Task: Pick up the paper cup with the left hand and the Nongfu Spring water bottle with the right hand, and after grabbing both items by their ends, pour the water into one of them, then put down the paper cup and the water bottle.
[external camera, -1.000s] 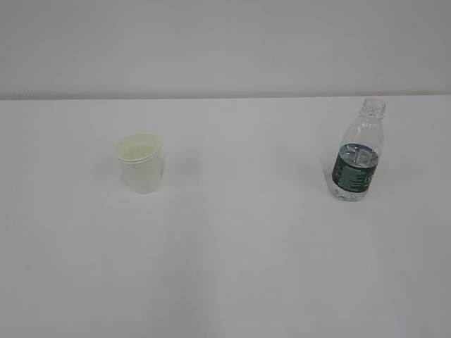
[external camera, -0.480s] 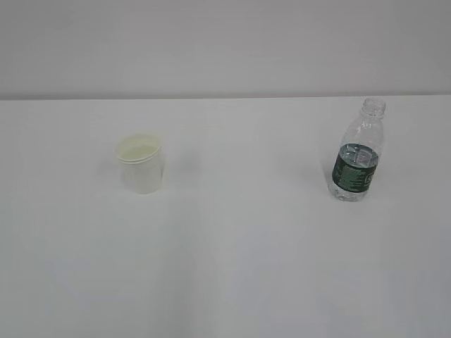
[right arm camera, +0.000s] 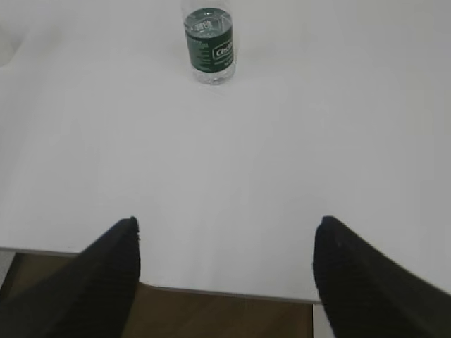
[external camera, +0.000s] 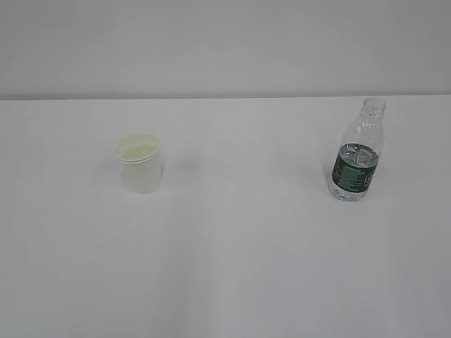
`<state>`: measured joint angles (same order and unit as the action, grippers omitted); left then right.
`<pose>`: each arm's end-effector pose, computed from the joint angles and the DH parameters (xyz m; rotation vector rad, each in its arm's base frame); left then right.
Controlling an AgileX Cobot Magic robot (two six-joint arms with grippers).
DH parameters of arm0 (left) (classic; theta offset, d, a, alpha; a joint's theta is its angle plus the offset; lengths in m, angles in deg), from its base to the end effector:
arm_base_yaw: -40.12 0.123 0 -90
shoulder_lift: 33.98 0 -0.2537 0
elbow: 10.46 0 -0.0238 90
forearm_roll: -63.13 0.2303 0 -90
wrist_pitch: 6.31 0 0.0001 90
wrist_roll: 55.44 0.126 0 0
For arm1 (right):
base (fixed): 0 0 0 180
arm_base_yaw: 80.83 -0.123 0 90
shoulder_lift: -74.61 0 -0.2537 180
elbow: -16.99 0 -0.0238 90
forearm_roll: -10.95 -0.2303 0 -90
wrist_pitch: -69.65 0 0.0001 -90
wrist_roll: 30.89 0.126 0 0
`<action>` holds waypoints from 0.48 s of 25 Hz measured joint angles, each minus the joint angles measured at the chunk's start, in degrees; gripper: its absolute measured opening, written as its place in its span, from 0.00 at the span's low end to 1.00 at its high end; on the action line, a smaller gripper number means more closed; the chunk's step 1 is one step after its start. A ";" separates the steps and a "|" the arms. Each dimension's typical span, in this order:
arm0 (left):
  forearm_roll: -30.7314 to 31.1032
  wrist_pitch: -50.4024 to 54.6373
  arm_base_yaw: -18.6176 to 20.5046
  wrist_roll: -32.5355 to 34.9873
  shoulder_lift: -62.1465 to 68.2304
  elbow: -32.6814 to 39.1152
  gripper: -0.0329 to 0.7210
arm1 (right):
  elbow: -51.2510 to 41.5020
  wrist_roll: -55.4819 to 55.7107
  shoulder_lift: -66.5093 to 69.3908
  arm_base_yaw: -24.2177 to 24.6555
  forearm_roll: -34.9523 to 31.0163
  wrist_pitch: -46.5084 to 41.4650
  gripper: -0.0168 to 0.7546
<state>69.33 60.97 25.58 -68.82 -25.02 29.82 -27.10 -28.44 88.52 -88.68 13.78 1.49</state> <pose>0.0230 0.0070 0.2751 0.0003 2.0338 -0.1794 0.0385 -0.0005 0.2519 -0.0983 2.1988 0.0398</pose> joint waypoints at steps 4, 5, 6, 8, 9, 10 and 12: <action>0.70 -0.08 0.00 0.00 0.00 0.38 0.67 | -2.03 0.00 0.00 0.00 1.16 2.68 0.76; 0.70 -0.08 0.00 0.00 0.00 0.47 0.67 | -2.50 0.00 0.00 0.00 1.28 3.06 0.76; 0.74 -0.08 0.00 0.00 0.00 0.47 0.67 | -2.74 -0.04 0.00 0.00 1.28 3.13 0.76; 0.87 -0.32 0.00 0.00 0.00 1.01 0.67 | -3.09 -0.04 0.00 0.00 1.28 3.13 0.76; 0.87 -0.59 0.00 0.00 0.00 1.73 0.67 | -3.19 -0.04 0.00 0.00 1.28 3.13 0.76; 0.87 -1.01 0.00 0.00 0.00 2.67 0.67 | -3.17 -0.04 0.00 0.00 1.28 3.13 0.76; 0.74 -1.82 0.00 0.00 0.00 4.30 0.66 | -3.17 -0.04 0.00 0.00 1.38 3.13 0.76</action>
<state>70.07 59.15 25.58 -68.82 -25.02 34.12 -30.27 -28.48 88.52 -88.68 15.16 4.62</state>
